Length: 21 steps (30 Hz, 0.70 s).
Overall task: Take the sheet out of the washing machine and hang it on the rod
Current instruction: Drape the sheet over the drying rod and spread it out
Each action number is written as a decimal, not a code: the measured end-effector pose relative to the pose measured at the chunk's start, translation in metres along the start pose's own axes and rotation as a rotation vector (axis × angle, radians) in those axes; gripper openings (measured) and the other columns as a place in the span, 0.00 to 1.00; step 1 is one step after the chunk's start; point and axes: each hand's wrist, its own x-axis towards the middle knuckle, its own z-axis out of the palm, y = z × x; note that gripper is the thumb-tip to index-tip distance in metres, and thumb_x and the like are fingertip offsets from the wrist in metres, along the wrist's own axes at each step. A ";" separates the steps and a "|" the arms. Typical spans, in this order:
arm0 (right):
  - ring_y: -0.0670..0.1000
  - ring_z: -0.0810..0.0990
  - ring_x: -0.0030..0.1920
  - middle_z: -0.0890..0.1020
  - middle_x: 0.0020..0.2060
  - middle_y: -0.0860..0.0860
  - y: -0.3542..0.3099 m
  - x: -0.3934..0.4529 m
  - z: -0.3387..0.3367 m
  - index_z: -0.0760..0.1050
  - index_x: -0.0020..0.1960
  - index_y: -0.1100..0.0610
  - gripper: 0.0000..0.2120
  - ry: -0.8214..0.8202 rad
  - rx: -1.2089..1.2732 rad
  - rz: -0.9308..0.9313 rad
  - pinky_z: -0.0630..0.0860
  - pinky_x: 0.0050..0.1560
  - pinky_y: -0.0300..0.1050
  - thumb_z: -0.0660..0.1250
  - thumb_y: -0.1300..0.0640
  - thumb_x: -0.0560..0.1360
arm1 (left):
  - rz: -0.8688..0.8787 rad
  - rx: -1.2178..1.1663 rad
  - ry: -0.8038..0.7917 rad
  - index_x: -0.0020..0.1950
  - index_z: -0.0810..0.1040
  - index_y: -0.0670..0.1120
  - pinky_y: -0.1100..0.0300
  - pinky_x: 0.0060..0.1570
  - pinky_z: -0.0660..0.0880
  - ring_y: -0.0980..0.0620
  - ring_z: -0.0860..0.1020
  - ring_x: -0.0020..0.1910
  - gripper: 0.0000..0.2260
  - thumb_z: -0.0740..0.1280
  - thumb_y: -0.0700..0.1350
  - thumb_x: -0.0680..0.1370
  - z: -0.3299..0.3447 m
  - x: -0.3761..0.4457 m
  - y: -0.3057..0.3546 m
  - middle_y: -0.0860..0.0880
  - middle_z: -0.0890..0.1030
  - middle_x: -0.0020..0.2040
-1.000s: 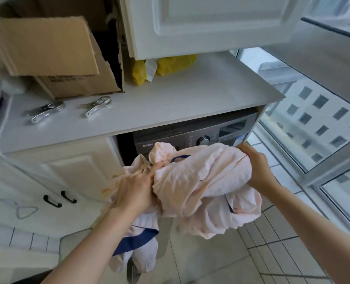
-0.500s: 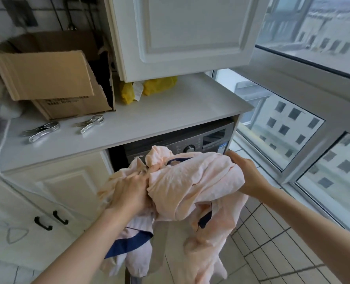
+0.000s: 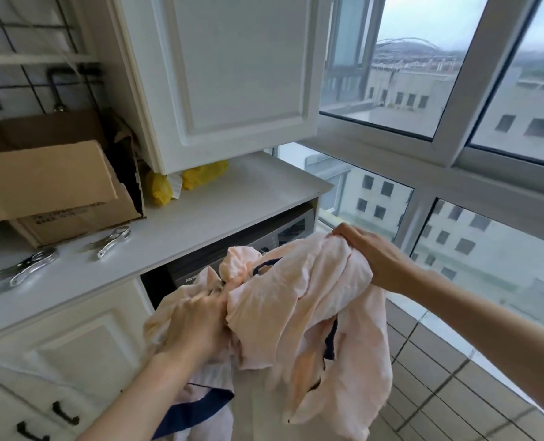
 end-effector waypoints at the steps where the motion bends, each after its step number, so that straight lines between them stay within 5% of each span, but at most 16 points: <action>1: 0.48 0.75 0.50 0.77 0.56 0.49 0.000 -0.001 -0.008 0.66 0.64 0.50 0.24 0.016 -0.073 -0.025 0.72 0.54 0.47 0.71 0.51 0.72 | 0.011 0.006 -0.012 0.69 0.63 0.53 0.53 0.27 0.78 0.44 0.83 0.35 0.40 0.78 0.49 0.62 -0.002 0.001 0.001 0.40 0.84 0.47; 6: 0.54 0.70 0.60 0.77 0.57 0.48 0.000 0.002 -0.052 0.63 0.68 0.49 0.28 0.048 -0.431 -0.132 0.66 0.61 0.50 0.70 0.52 0.71 | 0.005 -0.023 -0.008 0.49 0.79 0.50 0.54 0.32 0.76 0.45 0.81 0.38 0.14 0.71 0.50 0.65 -0.020 0.012 0.011 0.48 0.82 0.41; 10: 0.53 0.70 0.59 0.79 0.53 0.50 -0.008 0.004 -0.084 0.66 0.64 0.48 0.23 0.052 -0.494 -0.175 0.64 0.60 0.49 0.67 0.53 0.71 | 0.039 -0.010 0.047 0.47 0.81 0.48 0.52 0.33 0.77 0.44 0.81 0.36 0.15 0.75 0.48 0.63 -0.039 0.019 0.024 0.47 0.82 0.39; 17: 0.52 0.70 0.62 0.79 0.55 0.49 -0.015 0.018 -0.155 0.65 0.66 0.51 0.21 0.060 -0.720 -0.281 0.63 0.62 0.48 0.65 0.51 0.75 | -0.005 -0.019 0.160 0.59 0.78 0.49 0.54 0.41 0.73 0.45 0.80 0.43 0.18 0.70 0.51 0.70 -0.075 0.038 0.057 0.48 0.83 0.43; 21: 0.53 0.71 0.59 0.79 0.54 0.50 -0.010 0.028 -0.196 0.65 0.65 0.52 0.20 0.103 -0.784 -0.309 0.65 0.61 0.48 0.65 0.51 0.75 | -0.032 -0.072 0.283 0.53 0.80 0.49 0.57 0.40 0.67 0.44 0.79 0.43 0.12 0.68 0.51 0.72 -0.098 0.052 0.087 0.47 0.83 0.42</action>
